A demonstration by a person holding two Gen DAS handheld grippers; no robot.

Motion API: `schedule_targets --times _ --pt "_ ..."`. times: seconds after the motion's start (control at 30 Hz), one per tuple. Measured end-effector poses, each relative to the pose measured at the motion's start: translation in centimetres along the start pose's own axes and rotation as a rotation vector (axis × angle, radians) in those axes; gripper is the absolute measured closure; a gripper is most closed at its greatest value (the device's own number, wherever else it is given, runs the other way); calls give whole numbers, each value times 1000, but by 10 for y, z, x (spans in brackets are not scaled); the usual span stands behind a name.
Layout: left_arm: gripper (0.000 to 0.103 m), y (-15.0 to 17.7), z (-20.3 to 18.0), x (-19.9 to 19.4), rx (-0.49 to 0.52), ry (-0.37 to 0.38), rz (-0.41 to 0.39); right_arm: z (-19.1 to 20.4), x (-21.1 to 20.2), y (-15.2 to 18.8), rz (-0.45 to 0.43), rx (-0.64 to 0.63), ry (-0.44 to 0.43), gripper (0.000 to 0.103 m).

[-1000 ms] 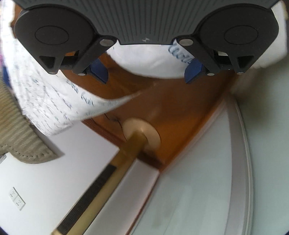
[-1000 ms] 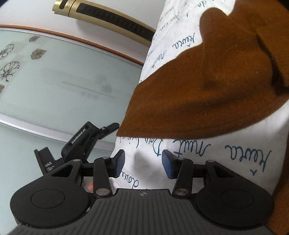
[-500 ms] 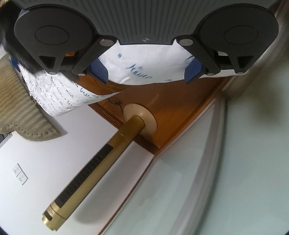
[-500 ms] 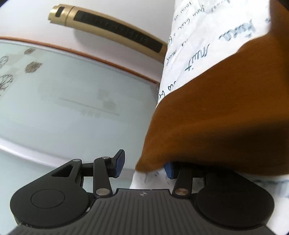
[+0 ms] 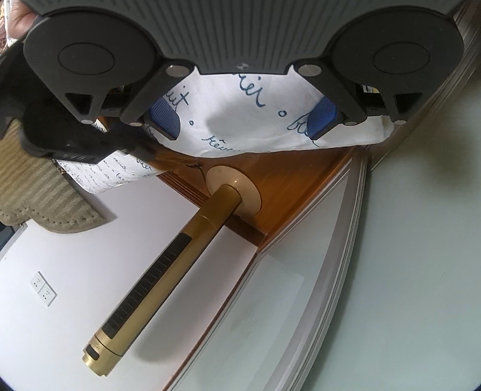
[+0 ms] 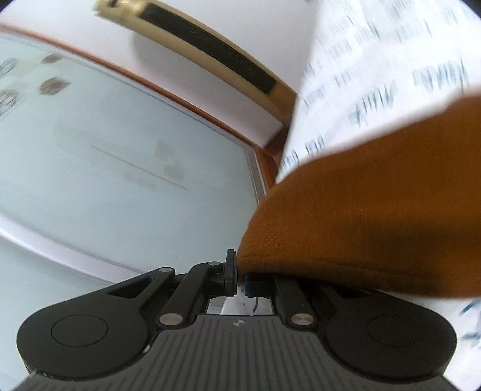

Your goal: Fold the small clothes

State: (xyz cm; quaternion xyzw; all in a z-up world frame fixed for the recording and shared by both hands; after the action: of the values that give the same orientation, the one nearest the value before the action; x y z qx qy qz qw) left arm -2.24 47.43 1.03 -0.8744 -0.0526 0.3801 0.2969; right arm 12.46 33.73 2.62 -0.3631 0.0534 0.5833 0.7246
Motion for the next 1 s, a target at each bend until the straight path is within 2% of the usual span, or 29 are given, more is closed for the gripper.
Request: schedule_targets --times 0.2,0.4,0.63,0.77,0.93,1.0 --pt "11 11 -17 -2 73 30 -2 20 -40 -33 -51 -52 -86 93" --pt "11 42 -67 -4 225 128 9 26 -88 -75 -54 -55 -147 93" --pt "11 98 -135 1 319 257 73 -5 -144 -102 -64 26 -182 93" --pt "11 130 -164 2 344 329 102 -28 -172 -111 -92 41 -161 93" --pt "11 164 -196 7 373 403 166 -44 -208 -123 -143 52 -174 93" --pt "11 173 -210 12 381 398 179 -49 -224 -125 -168 55 -192 93"
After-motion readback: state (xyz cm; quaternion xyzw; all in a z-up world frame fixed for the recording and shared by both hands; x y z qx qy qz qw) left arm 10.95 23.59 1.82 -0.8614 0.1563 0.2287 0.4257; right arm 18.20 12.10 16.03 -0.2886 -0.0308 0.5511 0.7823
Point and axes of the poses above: each gripper's, at about its wrist camera, not at the fingertips, and x roughly the way its jaws point, z to its left, y to its underside, the point moved 5 cm from there along x, roughly the way its jaws point, and after that the axes turned 6 degrees about -x, right-handed, at the moved point
